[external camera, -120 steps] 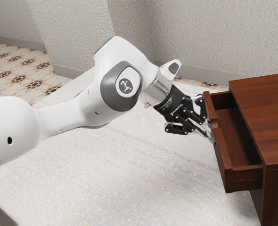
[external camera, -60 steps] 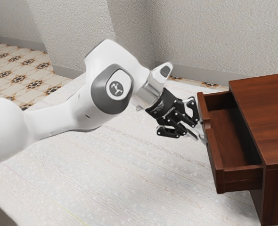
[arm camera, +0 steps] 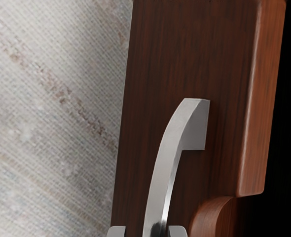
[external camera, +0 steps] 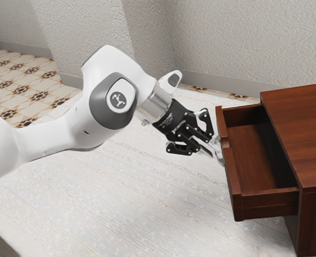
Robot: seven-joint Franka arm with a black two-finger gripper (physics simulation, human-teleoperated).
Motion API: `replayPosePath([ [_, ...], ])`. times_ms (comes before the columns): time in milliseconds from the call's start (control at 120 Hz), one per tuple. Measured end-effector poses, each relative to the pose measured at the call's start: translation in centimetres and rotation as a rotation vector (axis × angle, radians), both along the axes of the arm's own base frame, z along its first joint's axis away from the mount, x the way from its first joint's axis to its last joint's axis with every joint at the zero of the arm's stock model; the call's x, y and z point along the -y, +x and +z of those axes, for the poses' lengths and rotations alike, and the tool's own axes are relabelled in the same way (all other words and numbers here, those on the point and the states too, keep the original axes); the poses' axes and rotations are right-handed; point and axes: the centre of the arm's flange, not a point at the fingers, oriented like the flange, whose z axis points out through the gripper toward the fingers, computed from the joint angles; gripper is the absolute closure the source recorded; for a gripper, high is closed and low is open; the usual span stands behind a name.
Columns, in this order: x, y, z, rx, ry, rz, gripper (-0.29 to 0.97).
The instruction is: Pull the drawer handle with one arm to open the drawer
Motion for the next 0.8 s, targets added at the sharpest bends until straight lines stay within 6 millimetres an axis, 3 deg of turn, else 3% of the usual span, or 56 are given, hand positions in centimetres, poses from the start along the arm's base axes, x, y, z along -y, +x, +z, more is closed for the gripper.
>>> replayPosePath([
  [192,-0.7,0.0,0.0,0.002,0.001,0.01,0.68],
  [642,-1.8,-2.1,0.8,0.019,-0.011,0.023,0.65],
  [733,-2.0,-2.9,2.6,0.051,0.024,0.005,0.46],
  [800,-3.1,-3.9,6.9,0.115,0.125,-0.032,0.33],
])
